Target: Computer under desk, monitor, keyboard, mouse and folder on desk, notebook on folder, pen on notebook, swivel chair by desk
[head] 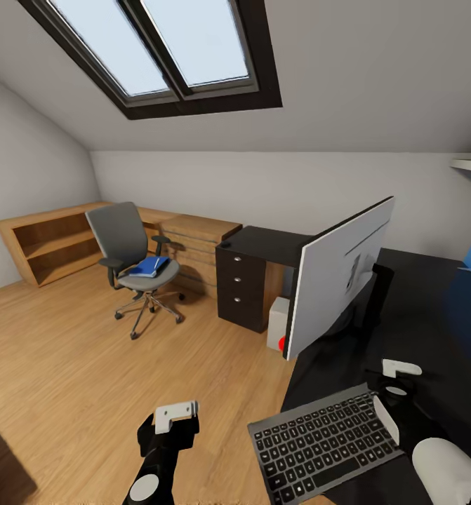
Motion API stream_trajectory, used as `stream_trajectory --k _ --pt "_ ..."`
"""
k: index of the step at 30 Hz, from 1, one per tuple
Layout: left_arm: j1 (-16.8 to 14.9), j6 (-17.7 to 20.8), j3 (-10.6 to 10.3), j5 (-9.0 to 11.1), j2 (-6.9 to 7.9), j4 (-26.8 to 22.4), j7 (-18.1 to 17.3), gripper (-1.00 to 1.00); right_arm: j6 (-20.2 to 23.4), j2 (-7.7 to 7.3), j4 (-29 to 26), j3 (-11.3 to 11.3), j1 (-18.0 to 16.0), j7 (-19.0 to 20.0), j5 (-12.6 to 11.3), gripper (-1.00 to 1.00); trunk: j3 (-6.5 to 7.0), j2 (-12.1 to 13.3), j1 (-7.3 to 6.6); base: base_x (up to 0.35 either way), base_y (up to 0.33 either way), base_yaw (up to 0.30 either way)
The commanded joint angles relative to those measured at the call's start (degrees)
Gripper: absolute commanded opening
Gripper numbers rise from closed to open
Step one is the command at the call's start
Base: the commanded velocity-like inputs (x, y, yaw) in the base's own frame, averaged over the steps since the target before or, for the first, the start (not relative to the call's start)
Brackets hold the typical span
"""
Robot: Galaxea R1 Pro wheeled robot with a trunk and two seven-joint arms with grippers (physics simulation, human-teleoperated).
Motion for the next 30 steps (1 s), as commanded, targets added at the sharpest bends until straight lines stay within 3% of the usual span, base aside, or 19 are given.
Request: stream_trajectory --k 1,30 --pt "0.0 0.2 -0.1 0.4 0.01 -0.1 0.4 1.00 0.7 -0.01 1.6 0.0 0.0 -0.2 -0.4 1.00 -0.06 0.0 -0.01 -0.112 -0.006 0.000" --pt "0.0 0.2 -1.0 0.4 0.00 0.2 0.4 1.00 0.7 -0.03 1.6 0.1 0.0 -0.2 -0.4 1.00 -0.06 0.0 -0.01 -0.137 0.000 0.000"
